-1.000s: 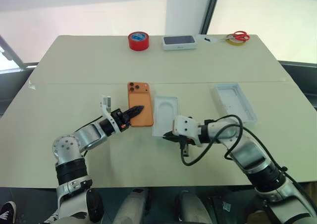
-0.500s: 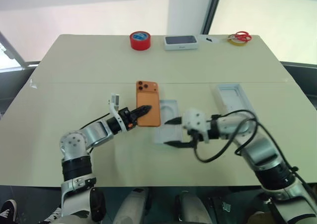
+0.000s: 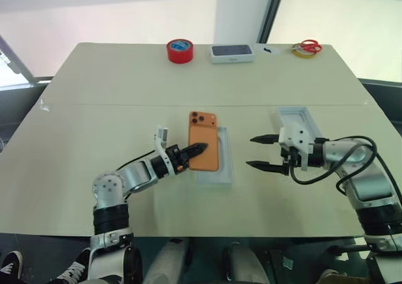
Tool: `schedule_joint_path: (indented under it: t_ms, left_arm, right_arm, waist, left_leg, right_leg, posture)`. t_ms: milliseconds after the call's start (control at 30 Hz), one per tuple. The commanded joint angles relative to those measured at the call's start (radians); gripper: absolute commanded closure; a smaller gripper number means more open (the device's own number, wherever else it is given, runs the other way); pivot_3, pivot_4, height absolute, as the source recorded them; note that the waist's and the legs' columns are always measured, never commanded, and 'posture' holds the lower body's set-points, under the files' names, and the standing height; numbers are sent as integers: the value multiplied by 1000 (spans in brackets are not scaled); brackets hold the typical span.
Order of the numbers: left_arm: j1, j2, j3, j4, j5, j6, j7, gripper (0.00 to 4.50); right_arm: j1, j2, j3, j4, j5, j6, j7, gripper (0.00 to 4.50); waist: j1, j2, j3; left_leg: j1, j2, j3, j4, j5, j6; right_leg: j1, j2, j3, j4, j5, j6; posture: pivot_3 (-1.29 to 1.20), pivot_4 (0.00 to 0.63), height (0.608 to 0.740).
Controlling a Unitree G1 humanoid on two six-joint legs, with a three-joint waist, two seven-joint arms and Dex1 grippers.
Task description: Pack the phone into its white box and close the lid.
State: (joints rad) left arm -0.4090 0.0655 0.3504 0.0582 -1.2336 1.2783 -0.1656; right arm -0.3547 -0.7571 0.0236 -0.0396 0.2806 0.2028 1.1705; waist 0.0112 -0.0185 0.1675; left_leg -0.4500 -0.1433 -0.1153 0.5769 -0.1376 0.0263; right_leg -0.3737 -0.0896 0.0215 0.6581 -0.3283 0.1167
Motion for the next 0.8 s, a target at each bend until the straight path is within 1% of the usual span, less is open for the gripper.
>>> schedule_joint_path:
  t_ms: [33,267,367,467,500,567,800]
  left_arm:
    - [6,-9,-30,-24,2,-16,-11,4500]
    - [13,-19,-45,-5,17,-18,-10,4500]
    - [8,-25,-48,8,32,-33,-11,4500]
    - [6,-26,-49,13,29,-36,-15,4500]
    - [6,-25,-50,13,27,-35,-15,4500]
    - [6,-27,-51,13,25,-33,-17,4500]
    - [2,-38,-56,29,28,-16,-1,4500]
  right_arm:
    - [-20,10,-16,-9,11,-27,-13,976]
    - [-29,21,-14,7,12,-52,-17,976]
    - [-33,32,-21,2,62,-9,4,976]
    - [-27,31,-22,-10,76,-17,20,131]
    - [-21,29,-22,-14,68,-36,19,54]
    - [-12,28,-20,-14,46,-77,11,54]
    - [-15,32,-2,8,12,-122,-5,54]
  waist:
    - [1,0,0]
    - [1,0,0]
    - [1,0,0]
    - [2,0,0]
    - [2,0,0]
    - [1,0,0]
    - [1,0,0]
  left_leg:
    - [0,0,0,0,0,0]
    - [0,0,0,0,0,0]
    - [0,0,0,0,0,0]
    - [0,0,0,0,0,0]
    - [0,0,0,1,0,0]
    - [0,0,0,1,0,0]
    - [0,0,0,1,0,0]
  right_leg:
    - [0,0,0,0,0,0]
    - [0,0,0,-1,0,0]
    - [0,0,0,-1,0,0]
    - [0,0,0,-1,0,0]
    - [1,0,0,-1,0,0]
    - [1,0,0,-1,0,0]
    - [1,0,0,-1,0,0]
  posture:
    - [0,150,736]
    - [0,150,736]
    - [0,150,736]
    - [0,150,736]
    - [0,150,736]
    - [0,150,736]
    - [0,150,736]
